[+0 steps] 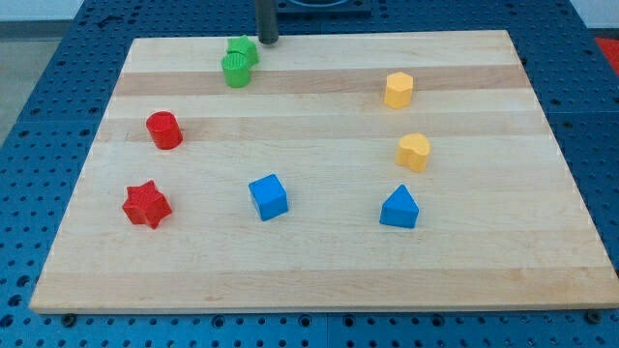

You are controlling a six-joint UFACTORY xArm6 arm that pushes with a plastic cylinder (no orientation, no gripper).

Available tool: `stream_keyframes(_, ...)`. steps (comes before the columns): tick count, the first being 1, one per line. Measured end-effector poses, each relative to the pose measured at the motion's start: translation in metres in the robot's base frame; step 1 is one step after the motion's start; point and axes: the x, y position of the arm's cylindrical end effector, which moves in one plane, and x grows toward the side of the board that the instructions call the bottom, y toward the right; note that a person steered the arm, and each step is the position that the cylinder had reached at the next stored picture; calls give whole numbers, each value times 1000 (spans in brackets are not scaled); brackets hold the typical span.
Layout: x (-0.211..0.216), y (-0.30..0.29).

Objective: Push the red circle to the bottom of green circle

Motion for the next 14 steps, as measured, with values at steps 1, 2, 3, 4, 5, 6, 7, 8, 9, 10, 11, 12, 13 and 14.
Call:
stream_keyframes(1, 9, -14)
stream_keyframes(2, 17, -14)
stream_keyframes(3, 18, -14)
stream_keyframes(4, 8, -3)
stream_keyframes(5, 1, 33)
stream_keyframes(6, 33, 75)
stream_keyframes(7, 83, 111)
stream_keyframes(8, 136, 121)
stream_keyframes(9, 188, 102)
stream_keyframes(10, 226, 64)
stream_keyframes(11, 234, -12)
stream_keyframes(12, 235, -84)
stream_keyframes(13, 241, -119)
stream_keyframes(14, 227, -168)
